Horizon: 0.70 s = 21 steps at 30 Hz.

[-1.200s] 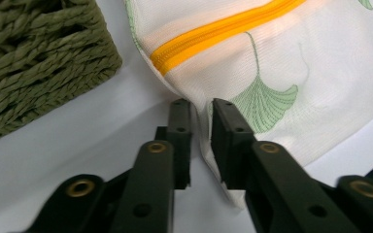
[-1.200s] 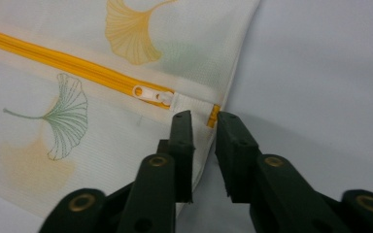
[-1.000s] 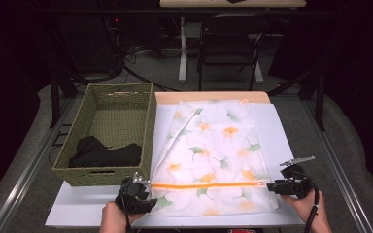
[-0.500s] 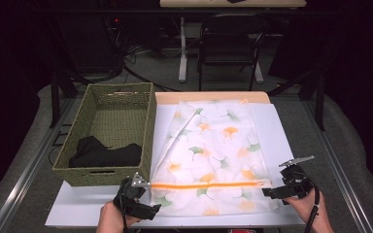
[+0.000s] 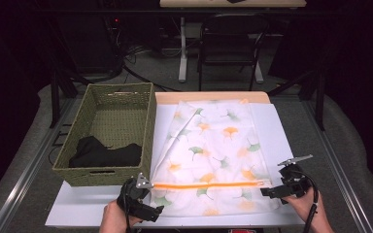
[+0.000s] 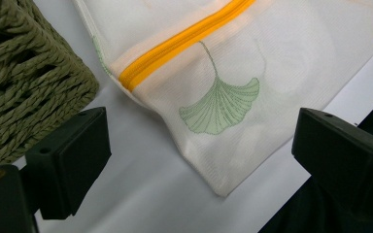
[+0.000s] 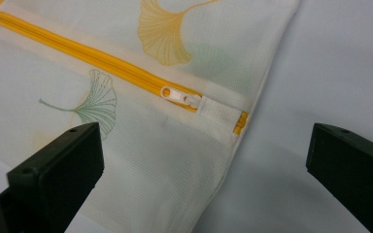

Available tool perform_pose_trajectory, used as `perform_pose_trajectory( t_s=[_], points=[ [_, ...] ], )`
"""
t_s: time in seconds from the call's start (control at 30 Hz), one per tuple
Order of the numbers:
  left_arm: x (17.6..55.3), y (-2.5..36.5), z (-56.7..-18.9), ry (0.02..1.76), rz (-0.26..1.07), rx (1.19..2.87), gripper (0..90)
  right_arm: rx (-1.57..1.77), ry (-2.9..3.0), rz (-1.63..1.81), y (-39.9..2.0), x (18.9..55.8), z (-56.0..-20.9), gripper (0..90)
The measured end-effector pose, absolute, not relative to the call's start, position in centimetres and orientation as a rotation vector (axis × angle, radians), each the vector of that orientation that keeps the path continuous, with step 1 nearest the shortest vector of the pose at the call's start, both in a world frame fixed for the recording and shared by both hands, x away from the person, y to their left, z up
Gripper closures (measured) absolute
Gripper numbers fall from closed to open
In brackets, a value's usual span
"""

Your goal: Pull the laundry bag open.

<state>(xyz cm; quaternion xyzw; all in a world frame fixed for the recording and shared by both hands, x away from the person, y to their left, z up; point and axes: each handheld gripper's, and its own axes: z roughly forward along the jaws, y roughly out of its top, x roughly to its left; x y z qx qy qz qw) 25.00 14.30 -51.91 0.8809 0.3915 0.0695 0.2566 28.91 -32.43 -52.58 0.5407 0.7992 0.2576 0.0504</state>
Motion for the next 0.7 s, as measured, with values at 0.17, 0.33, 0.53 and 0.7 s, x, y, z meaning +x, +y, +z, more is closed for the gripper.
perform_pose_trajectory(
  t_s=[0.17,0.33,0.53,0.7],
  points=[
    [25.0,14.3,-52.0,1.060,0.197,2.396,3.7,1.651,2.439,0.794,-32.5,29.2,-52.6,0.0],
    [25.1,14.2,-52.1,1.063,0.187,2.397,2.7,1.664,2.439,0.810,-32.6,29.4,-52.7,0.0],
    [25.2,14.0,-52.2,1.060,0.184,2.400,2.7,1.680,2.401,0.871,-33.2,29.8,-52.8,14.1],
    [25.3,13.7,-52.4,1.050,0.177,2.414,4.4,1.725,2.357,0.901,-33.7,30.1,-53.1,31.3]
  ],
)
